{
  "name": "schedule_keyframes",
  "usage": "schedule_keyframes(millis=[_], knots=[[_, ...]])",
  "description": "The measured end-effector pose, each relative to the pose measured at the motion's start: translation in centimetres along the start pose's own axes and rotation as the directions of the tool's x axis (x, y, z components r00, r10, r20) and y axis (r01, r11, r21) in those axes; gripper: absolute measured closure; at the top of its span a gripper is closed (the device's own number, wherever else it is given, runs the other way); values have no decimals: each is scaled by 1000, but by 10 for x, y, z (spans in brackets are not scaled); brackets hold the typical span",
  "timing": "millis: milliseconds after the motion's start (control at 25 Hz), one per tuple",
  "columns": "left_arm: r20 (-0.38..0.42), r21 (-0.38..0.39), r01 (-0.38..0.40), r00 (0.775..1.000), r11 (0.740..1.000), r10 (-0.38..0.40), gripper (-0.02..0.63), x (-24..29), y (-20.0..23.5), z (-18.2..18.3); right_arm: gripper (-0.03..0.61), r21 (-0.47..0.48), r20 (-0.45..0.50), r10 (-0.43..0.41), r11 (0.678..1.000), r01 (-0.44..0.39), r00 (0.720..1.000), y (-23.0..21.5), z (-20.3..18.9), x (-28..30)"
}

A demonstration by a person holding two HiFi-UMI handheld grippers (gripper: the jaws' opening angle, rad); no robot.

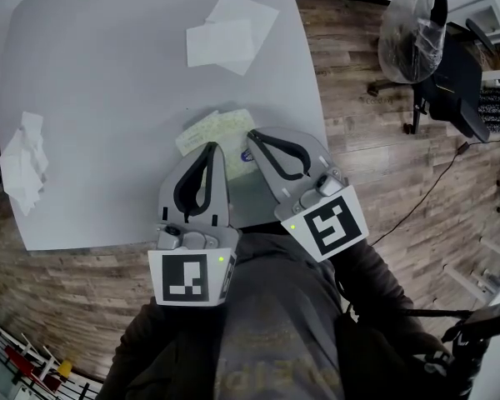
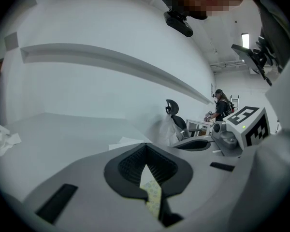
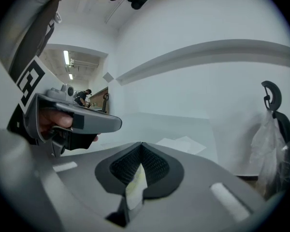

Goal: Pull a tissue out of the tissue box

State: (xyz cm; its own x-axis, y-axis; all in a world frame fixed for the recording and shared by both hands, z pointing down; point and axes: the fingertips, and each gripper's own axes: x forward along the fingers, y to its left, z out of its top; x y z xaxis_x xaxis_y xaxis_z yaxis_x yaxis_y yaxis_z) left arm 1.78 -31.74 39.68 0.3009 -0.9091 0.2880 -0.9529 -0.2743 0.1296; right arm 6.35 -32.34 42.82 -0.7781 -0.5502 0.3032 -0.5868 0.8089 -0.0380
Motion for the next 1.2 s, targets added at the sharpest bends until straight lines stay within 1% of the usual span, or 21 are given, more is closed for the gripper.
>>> schedule_keyframes(millis=[160,280,440,600,720,880,1040,1200], knots=[[3,3,7,1000,1000,-7,617,-8,-4,15,575,37,34,4,999,-5,999,4,30,-9],[15,12,15,1000,1000,-15,617,-22,-7,37,575,65,68,7,998,-11,998,11,63,-21],[88,36,-3,996,999,-1,617,-46,-10,84,575,77,132,-11,997,1,991,19,118,-43],[174,76,-12,985,997,-2,617,-71,-18,133,575,28,232,-10,1000,3,973,32,178,-68],[237,115,-27,971,993,-2,617,-88,-25,163,575,2,267,-9,1000,9,964,43,211,-85],[286,144,-44,958,989,1,617,-106,-32,181,575,-10,289,-6,1000,9,957,58,229,-99],[295,166,-53,955,985,1,617,-115,-36,184,575,-14,306,1,1000,3,952,66,228,-100],[310,173,-60,951,983,3,617,-117,-38,187,575,2,321,-24,1000,25,947,64,231,-101]])
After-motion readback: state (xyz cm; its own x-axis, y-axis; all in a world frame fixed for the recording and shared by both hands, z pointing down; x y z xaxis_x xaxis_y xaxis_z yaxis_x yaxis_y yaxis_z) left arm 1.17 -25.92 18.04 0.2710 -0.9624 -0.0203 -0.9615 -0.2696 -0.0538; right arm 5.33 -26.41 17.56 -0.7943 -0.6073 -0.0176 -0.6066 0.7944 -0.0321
